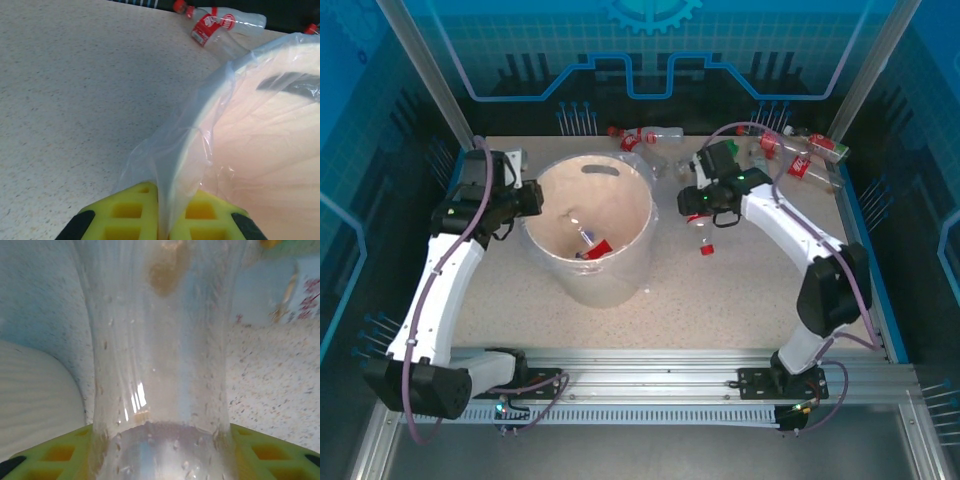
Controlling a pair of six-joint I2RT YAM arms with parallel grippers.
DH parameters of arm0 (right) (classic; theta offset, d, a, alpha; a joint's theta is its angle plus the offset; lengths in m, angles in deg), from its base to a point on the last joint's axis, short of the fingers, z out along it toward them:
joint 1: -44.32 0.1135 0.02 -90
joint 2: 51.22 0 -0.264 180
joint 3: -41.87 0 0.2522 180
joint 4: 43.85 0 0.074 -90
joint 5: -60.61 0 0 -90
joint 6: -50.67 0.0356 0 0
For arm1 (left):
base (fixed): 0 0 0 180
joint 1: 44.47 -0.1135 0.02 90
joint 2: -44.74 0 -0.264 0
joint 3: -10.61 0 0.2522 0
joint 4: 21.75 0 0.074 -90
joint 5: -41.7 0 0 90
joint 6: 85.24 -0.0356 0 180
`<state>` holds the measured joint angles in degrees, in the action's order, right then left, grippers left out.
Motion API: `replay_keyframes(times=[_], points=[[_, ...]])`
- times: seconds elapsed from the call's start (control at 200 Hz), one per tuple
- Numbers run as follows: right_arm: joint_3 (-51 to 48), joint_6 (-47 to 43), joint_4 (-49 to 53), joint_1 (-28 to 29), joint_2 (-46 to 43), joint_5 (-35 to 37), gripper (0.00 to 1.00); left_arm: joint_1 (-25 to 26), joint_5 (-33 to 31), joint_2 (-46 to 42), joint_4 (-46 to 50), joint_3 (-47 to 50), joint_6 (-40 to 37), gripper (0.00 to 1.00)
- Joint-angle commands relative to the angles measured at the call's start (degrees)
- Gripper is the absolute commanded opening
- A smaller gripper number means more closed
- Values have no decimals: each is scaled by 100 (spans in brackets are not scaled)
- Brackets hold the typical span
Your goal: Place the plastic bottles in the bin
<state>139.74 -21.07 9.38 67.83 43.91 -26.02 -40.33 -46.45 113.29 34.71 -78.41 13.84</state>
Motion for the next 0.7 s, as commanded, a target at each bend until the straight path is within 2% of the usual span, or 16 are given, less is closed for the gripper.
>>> replay_keyframes(times=[0.0, 0.045, 0.08, 0.195, 0.44, 0.535, 0.695], points=[[164, -358, 114, -159, -521, -290, 13, 296, 623, 161, -166, -110, 593, 0], [264, -565, 139, -190, -688, -328, 10, 409, 620, 212, -199, -126, 621, 0], [356, -672, 154, -189, -804, -251, 0, 503, 592, 251, -209, -144, 630, 0], [660, -897, 168, -182, -1144, -75, 0, 741, 536, 321, -227, -206, 647, 0], [1100, -1013, -483, 38, -1741, -285, 0, 971, 492, 428, -225, -269, 641, 0], [1477, -1070, -628, 320, -1668, -333, 0, 1078, 484, 449, -270, -277, 682, 0], [2264, -1140, -733, 887, -1112, -806, 0, 1259, 428, 501, -408, -244, 760, 0]])
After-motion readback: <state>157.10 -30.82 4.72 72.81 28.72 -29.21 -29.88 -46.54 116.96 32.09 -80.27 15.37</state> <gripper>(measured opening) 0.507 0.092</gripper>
